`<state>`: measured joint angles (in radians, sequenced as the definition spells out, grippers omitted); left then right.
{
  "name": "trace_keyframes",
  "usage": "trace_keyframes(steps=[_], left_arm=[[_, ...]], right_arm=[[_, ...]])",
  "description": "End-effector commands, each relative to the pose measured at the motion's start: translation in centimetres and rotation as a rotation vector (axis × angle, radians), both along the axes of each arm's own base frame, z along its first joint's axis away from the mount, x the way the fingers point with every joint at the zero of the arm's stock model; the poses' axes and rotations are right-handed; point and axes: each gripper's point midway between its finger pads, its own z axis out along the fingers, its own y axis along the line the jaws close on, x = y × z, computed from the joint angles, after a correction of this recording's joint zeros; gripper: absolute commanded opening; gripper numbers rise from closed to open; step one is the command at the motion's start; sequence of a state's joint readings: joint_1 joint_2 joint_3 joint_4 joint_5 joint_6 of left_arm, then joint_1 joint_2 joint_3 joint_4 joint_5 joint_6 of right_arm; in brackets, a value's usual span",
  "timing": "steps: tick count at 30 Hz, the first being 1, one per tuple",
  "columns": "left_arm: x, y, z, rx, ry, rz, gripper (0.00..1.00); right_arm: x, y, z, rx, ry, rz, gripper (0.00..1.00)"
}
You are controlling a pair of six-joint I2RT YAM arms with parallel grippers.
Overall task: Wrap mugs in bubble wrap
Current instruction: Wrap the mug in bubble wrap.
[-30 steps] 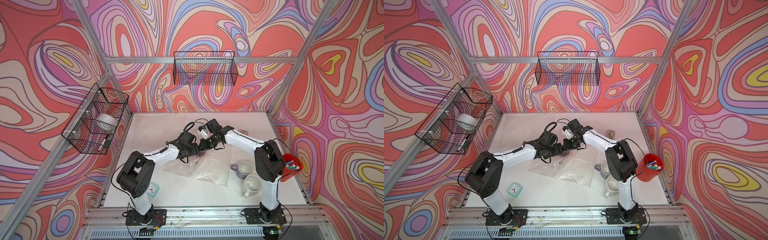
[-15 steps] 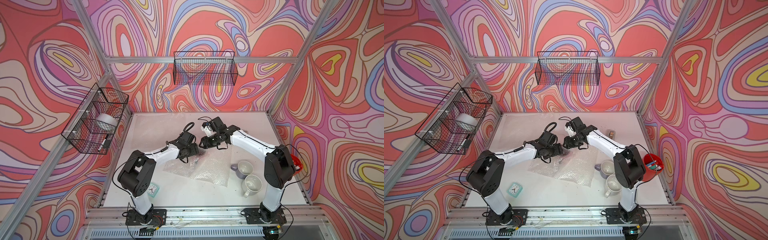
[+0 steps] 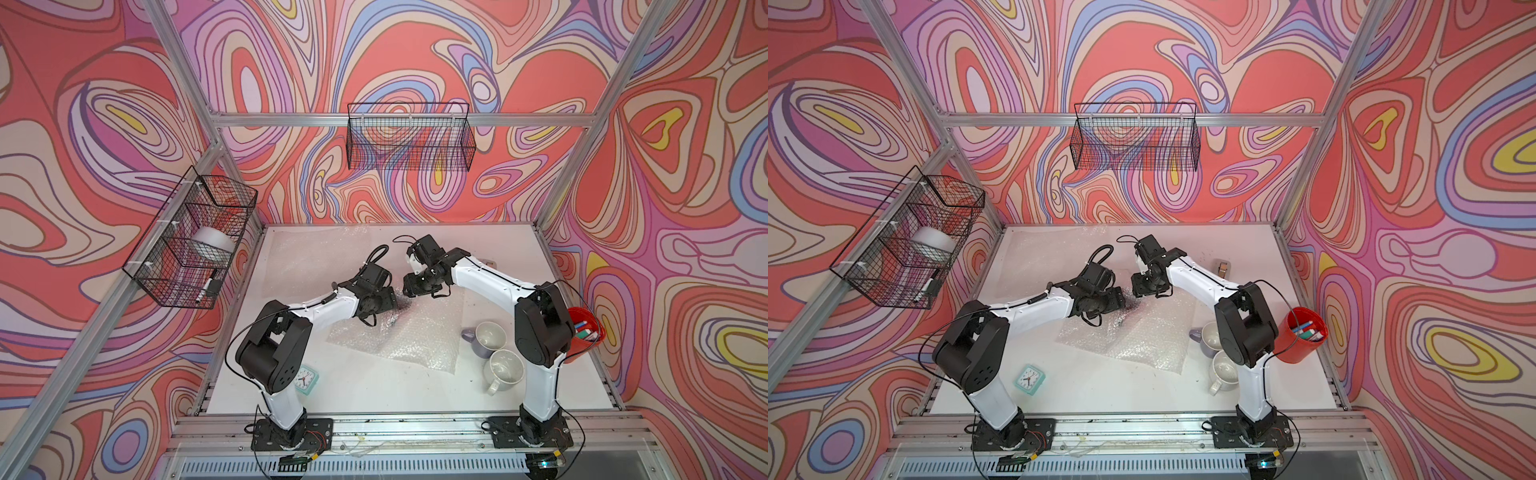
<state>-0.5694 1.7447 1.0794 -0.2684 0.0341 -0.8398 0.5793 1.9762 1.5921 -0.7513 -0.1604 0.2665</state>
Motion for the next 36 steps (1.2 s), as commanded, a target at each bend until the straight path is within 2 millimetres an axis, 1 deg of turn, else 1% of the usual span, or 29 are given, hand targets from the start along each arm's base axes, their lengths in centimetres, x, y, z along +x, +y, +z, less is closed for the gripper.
trace_keyframes(steps=[1,5,9,11,13,15,17,19,21,24,29,31,32,36], left_arm=[[0.2,0.2,0.4,-0.007,-0.003,0.017,0.83],[0.0,0.5,2.0,-0.022,-0.04,0.02,0.84],[-0.2,1.1,4.0,-0.047,-0.084,0.028,0.84],[-0.4,1.5,5.1,-0.055,-0.109,0.029,0.84],[-0.5,2.5,6.1,-0.048,-0.138,0.044,0.84],[-0.6,3.9,6.5,-0.031,-0.141,0.061,0.84],[-0.6,5.4,6.3,-0.021,-0.135,0.08,0.84],[-0.4,6.8,5.8,-0.029,-0.116,0.095,0.84],[-0.2,8.1,5.2,-0.047,-0.088,0.098,0.82],[0.3,9.6,4.7,-0.056,-0.063,0.095,0.76],[1.6,11.9,3.9,-0.034,-0.038,0.089,0.75],[2.3,12.6,3.4,-0.023,-0.034,0.085,0.74],[2.8,13.0,3.2,-0.013,-0.034,0.083,0.71],[4.9,13.4,2.4,0.017,-0.035,0.039,0.69]], right_arm=[[-1.5,-0.4,-3.3,-0.066,0.093,0.037,0.54],[-2.2,-0.7,-4.8,-0.097,0.125,0.074,0.52],[-2.9,-0.4,-5.6,-0.102,0.155,0.129,0.49],[-2.8,-0.6,-5.9,-0.125,0.152,0.142,0.46],[-2.4,-0.9,-5.9,-0.153,0.13,0.151,0.4],[-2.0,-1.1,-5.7,-0.173,0.107,0.168,0.35],[-1.4,-1.0,-5.3,-0.185,0.078,0.199,0.32],[-0.9,-0.7,-4.9,-0.187,0.045,0.244,0.28],[-0.3,-0.4,-4.5,-0.199,0.006,0.302,0.23],[0.4,0.0,-4.1,-0.208,-0.049,0.396,0.2],[1.2,0.8,-3.6,-0.201,-0.092,0.489,0.18],[1.5,0.9,-3.3,-0.185,-0.09,0.483,0.18],[1.5,1.1,-3.3,-0.173,-0.088,0.484,0.18],[1.4,1.2,-3.7,-0.166,-0.072,0.478,0.17]])
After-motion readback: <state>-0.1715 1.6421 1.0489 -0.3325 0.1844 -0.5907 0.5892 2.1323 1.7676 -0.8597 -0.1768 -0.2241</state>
